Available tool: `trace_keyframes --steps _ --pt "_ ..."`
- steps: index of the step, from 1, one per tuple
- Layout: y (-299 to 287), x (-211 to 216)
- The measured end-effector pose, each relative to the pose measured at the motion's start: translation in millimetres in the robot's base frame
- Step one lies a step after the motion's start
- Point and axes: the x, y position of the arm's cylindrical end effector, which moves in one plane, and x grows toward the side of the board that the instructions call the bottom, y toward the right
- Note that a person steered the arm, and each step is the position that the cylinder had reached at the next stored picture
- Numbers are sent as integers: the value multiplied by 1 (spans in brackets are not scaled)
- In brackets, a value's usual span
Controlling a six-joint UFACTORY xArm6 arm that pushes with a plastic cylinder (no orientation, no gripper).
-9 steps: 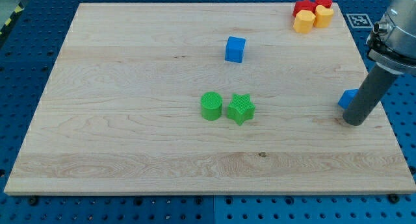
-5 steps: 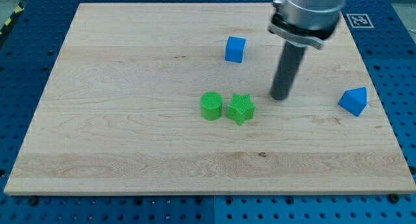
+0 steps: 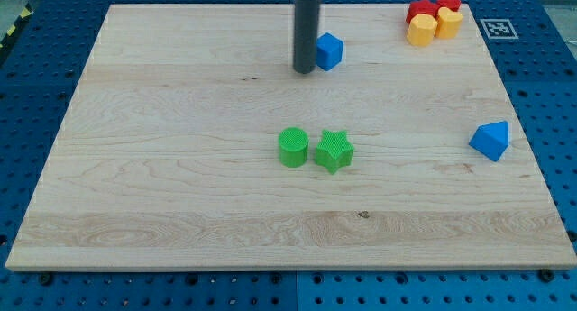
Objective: Move the blue cube above the blue triangle
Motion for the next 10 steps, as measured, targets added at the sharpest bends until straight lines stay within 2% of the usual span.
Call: trace_keyframes --steps 1,2,4,7,10 --pt "-37 -42" --pt "-26 -73" --pt "30 -39" --pt "78 7" --pt "140 13"
